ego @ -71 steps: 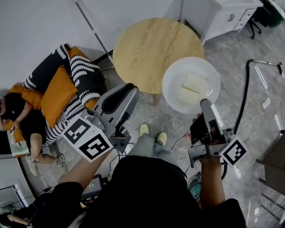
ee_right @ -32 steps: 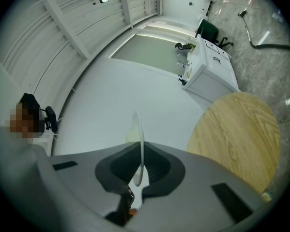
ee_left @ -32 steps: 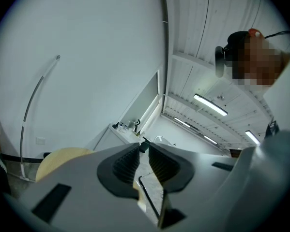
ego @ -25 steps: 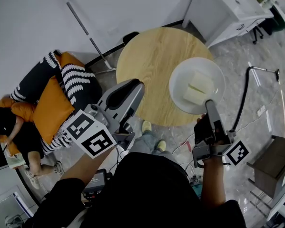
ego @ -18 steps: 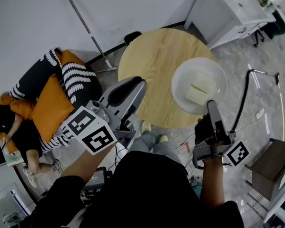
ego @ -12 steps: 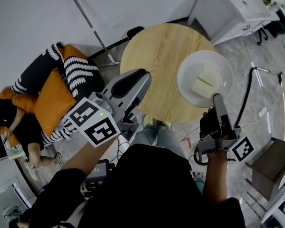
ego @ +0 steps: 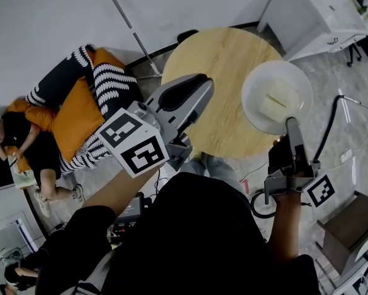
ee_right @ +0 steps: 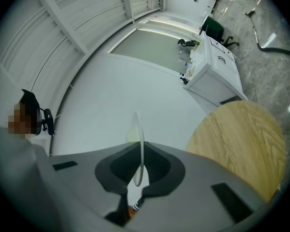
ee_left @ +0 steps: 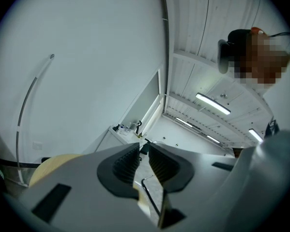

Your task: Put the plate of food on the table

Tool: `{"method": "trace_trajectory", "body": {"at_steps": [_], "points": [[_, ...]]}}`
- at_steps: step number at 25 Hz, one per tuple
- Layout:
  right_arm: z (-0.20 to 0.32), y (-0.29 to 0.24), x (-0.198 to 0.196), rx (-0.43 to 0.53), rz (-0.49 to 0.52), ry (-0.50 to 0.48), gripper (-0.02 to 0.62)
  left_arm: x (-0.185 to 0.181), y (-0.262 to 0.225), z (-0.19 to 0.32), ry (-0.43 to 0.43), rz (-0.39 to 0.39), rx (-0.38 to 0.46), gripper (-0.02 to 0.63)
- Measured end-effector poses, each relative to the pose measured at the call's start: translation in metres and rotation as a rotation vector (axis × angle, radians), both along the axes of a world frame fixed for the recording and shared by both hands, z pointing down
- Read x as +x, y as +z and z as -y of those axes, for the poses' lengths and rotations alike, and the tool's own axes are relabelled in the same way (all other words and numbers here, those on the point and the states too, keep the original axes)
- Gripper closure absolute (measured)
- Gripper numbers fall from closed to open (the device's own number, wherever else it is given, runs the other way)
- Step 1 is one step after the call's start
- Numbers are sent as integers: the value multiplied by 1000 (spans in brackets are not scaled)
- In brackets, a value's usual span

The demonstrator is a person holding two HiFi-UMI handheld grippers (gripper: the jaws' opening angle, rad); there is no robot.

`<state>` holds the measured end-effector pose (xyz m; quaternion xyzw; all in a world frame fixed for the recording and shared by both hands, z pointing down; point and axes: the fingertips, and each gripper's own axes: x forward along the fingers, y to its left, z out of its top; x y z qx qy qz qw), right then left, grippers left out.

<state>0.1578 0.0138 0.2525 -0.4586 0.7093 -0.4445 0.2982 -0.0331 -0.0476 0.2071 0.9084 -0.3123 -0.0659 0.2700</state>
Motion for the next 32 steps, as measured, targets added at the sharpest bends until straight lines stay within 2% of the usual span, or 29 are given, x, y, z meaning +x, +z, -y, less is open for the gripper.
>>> {"method": "trace_trajectory", "body": {"at_steps": [22,27,32], "points": [[10,20,-11,-48,69,-143,579,6,-11,2,-88,80,0,540],[29,31,11,-71,85,-161,579,29,-3,20,-104,109,1,540],[58,49,18,-107,71,-171,579,32,14,49,-124,136,0,540]]}}
